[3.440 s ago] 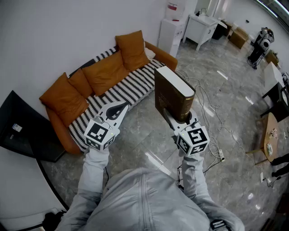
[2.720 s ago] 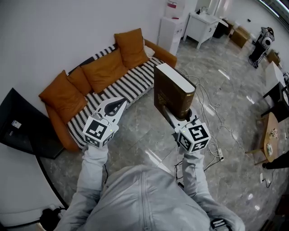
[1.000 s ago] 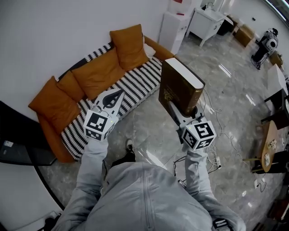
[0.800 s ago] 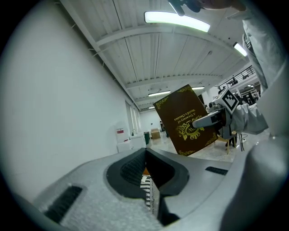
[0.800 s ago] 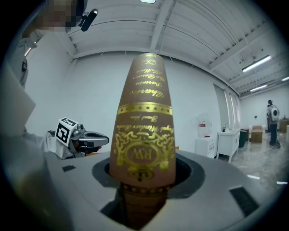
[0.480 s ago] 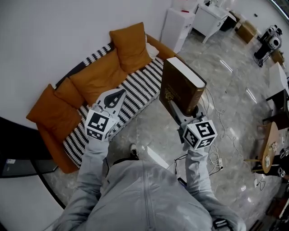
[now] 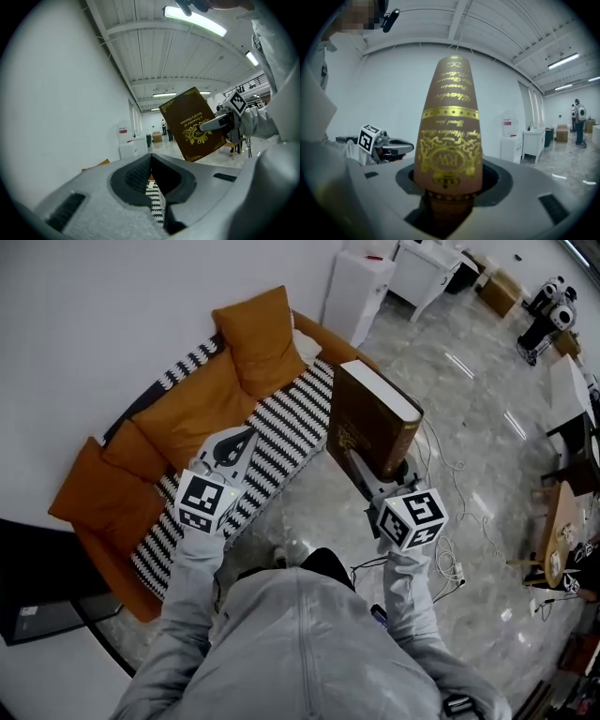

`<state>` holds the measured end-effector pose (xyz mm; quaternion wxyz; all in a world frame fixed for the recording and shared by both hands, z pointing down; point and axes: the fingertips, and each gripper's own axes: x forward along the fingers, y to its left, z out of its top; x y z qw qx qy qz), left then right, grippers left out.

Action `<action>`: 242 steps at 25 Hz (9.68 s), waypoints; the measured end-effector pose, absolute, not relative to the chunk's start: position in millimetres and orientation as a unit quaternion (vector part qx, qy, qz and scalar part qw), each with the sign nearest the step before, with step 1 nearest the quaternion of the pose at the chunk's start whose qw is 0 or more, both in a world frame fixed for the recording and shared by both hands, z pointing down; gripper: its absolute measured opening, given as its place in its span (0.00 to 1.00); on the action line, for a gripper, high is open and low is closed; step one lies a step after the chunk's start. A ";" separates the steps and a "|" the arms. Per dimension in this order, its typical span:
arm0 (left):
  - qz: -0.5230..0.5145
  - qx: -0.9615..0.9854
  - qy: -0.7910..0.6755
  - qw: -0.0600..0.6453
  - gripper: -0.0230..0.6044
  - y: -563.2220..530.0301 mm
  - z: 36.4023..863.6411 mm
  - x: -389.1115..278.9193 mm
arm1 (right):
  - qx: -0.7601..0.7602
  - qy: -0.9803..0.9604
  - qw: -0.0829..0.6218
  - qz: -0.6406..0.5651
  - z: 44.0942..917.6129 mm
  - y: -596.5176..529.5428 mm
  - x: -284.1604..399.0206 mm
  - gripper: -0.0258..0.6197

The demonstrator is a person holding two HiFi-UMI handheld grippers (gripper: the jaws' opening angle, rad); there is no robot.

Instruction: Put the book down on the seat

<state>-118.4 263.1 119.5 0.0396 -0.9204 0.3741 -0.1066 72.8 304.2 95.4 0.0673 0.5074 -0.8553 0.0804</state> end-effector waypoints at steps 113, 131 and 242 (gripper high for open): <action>-0.250 -0.807 0.466 -0.264 0.08 -77.3 570.1 -87.5 | 0.404 -0.670 0.069 0.619 735.2 -132.0 71.1 0.49; -0.249 -0.810 0.448 -0.285 0.08 -82.2 588.1 -58.1 | 0.465 -0.650 0.206 0.565 776.0 -120.7 131.9 0.63; -0.101 -0.888 0.441 0.079 0.08 164.9 67.4 -122.9 | 0.388 -0.919 0.055 -0.035 41.1 171.1 22.5 0.08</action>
